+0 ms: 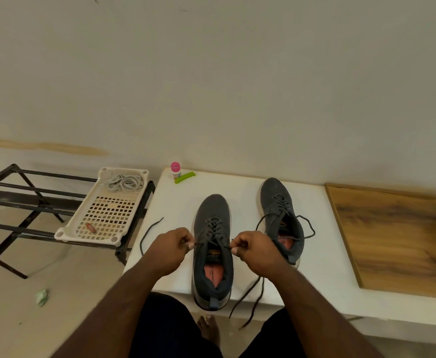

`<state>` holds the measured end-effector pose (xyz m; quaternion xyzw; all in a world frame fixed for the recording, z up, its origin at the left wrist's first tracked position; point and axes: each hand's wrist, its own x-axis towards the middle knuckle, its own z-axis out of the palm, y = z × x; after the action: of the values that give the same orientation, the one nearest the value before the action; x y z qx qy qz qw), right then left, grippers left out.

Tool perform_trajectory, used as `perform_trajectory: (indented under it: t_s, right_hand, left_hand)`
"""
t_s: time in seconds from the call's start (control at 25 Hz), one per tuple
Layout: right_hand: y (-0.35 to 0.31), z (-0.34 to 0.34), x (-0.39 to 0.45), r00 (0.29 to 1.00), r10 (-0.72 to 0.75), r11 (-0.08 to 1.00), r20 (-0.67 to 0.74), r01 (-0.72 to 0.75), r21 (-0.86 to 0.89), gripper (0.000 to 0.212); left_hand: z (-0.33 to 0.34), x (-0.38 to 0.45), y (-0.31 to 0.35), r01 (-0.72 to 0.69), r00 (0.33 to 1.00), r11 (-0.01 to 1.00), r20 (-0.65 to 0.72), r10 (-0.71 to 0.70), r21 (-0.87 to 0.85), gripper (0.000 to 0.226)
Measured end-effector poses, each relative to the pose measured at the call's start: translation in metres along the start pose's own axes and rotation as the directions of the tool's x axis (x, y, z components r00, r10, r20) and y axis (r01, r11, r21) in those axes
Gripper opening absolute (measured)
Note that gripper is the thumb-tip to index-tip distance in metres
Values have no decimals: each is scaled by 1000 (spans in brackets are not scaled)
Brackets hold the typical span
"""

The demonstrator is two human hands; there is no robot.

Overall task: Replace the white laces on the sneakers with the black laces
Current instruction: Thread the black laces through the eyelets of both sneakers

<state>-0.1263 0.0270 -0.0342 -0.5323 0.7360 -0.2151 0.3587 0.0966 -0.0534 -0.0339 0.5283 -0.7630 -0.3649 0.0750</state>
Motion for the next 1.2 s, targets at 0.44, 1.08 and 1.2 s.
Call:
perform_trajectory:
  t_s: [0.44,1.08,1.2]
  right_hand:
    - [-15,-22,-31,972,215,949,-92,-186,252,9]
    - [-181,-115,-71,861,-127,723,-493,421,548,12]
    - [-188,-106,-59,797,-146,770,-586,463,439,8]
  left_hand:
    - [-15,-15,-9,125,992,983,3,-125,-133,10]
    - [-158,-81,144,-168,983,546,-96,157,-821,28]
    - [-156,-82,157,-296,954,648,-255,160,-701,20]
